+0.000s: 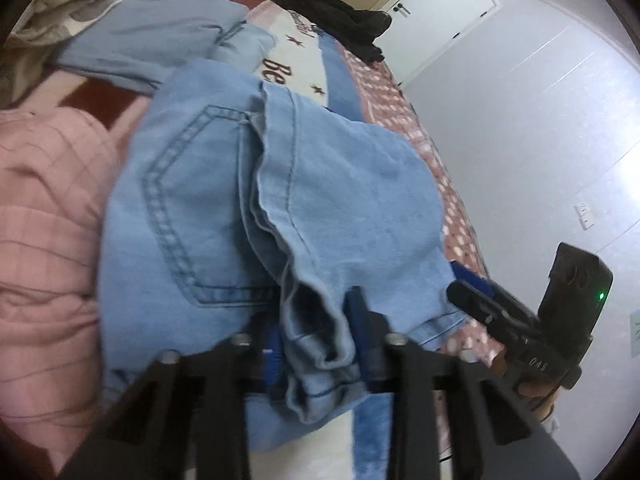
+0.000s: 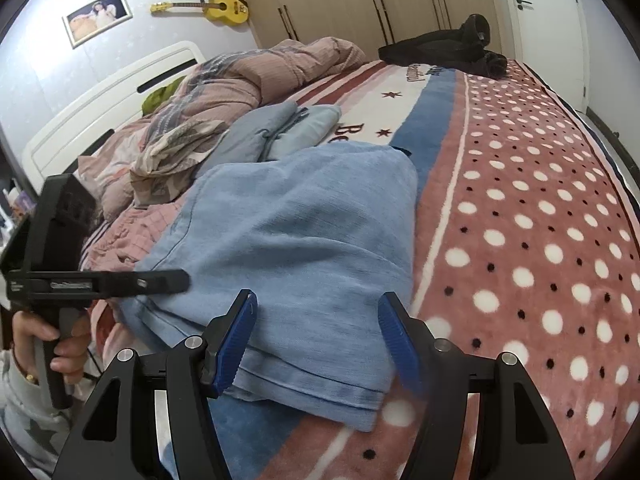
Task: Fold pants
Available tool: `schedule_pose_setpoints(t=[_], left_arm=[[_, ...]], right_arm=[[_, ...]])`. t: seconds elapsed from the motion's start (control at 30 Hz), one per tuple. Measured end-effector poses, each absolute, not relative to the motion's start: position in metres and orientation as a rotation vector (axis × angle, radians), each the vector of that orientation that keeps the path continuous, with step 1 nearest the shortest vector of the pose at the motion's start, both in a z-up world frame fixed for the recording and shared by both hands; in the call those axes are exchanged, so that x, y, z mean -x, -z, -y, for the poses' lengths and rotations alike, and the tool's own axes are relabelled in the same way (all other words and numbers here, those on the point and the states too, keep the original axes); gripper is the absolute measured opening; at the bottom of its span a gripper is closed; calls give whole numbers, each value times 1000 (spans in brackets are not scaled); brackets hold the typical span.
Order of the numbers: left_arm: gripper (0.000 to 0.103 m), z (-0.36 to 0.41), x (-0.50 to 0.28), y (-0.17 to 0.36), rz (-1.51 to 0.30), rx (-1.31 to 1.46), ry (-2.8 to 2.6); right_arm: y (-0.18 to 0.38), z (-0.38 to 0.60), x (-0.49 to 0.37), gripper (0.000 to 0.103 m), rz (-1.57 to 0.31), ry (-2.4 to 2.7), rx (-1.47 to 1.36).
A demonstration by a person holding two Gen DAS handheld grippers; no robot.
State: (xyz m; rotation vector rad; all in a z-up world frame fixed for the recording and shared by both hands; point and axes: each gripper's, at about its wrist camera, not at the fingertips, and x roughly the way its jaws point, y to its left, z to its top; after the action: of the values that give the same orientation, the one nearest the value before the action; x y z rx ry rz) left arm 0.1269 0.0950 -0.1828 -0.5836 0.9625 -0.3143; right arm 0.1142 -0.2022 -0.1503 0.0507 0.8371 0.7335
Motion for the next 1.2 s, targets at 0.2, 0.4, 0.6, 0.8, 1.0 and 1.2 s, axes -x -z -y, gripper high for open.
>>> schedule_pose_setpoints(t=[0.2,0.4,0.6,0.8,1.0,1.2], left_arm=[[9,-92,-120,150,-837,544,320],[8,-106,-112,127,-772,542,311],[8,-93,-115,101,-736,511,368],[8,-69,-120,69,-726,477,462],[14,-72,-120,71,-771,428,437],[52,-108,-93,93,-805,337,377]], right_arm=[[148,199,-109,60,-829,-737,-26],[143,198,-101,65,-804,-756,-20],[130,176,-67,85,-689,-841,129],[119,124,-51,86,-519,-791,258],[101,120,-67,29,-422,-717,117],[106,128,-83,4,-552,-736,123]])
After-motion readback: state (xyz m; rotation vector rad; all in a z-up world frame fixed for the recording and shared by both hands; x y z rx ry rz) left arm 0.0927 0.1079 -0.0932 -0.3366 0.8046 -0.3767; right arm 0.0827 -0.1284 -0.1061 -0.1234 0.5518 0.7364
